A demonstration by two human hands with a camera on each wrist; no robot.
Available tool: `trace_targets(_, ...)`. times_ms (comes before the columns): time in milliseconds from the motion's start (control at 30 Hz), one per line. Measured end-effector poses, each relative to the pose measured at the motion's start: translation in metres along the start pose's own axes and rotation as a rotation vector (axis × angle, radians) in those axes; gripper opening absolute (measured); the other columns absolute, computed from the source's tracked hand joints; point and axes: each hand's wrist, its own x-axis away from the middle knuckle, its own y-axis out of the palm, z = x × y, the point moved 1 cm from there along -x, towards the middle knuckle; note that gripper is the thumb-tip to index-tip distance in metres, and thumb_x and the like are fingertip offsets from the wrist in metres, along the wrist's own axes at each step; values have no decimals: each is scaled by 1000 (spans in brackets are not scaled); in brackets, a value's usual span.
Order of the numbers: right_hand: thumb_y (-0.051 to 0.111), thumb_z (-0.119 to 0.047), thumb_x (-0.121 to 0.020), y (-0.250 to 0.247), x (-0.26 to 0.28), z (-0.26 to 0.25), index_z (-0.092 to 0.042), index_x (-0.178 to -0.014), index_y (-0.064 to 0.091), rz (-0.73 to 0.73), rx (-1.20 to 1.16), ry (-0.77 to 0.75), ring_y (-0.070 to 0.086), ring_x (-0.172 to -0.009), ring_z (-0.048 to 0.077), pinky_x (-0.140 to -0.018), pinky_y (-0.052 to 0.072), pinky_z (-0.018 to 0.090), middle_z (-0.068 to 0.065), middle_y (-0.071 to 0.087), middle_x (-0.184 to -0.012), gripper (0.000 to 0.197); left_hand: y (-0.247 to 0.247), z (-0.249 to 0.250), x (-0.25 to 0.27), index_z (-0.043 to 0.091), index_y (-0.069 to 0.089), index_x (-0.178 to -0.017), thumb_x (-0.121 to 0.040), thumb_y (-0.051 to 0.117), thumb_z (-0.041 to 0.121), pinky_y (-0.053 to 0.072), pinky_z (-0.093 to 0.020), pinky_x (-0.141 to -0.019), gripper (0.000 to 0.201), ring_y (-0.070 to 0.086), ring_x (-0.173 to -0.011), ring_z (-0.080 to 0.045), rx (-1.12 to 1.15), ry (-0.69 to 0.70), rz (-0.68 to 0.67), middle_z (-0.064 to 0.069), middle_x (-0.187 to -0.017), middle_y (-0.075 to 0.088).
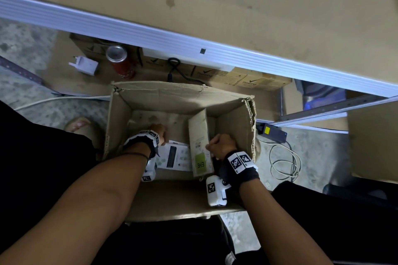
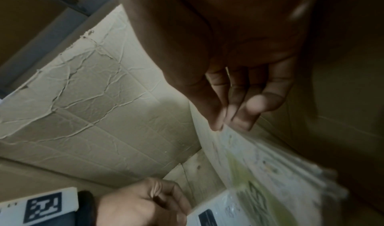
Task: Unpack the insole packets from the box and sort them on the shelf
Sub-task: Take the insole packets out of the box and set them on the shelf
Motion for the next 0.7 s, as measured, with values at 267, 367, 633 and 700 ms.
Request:
trace_targets(267,71,-13,-86,2,1,-1,-20,-63,54,-51,47,-4,64,-87,24,-76,55,33,15,74,-101,30,13,-3,5,8,75,-98,-88,65,1,51,-36,-99,16,62,-113,-28,-143,54,130,-11,-123,65)
trace_targets(367,71,-13,-86,3,1,-2,-20,-62,54,-55,59,2,66,-89,25,-83,55,36,10,69,-92,31,13,0,5,6,75,-95,-86,66,-4,51,-35,-98,15,62,-114,-29,-141,63,109,-13,-122,65)
trace_targets(633,72,-13,-85,6,0,-4,-21,-62,54,-77,55,1,67,-93,25,-90,56,38,7,68,-90,30,11,-4,4,6,74,-90,-85,60,-4,52,-36,-95,17,67,-105,-29,-164,34,71,-11,-110,72)
trace_targets(700,71,-13,-86,5,1,-4,-20,-64,55,-81,52,0,69,-98,26,-91,56,38,9,71,-94,28,12,-7,6,11,73,-89,-84,60,-1,52,-34,-94,18,66,-105,-27,-206,30,52,-8,-109,72)
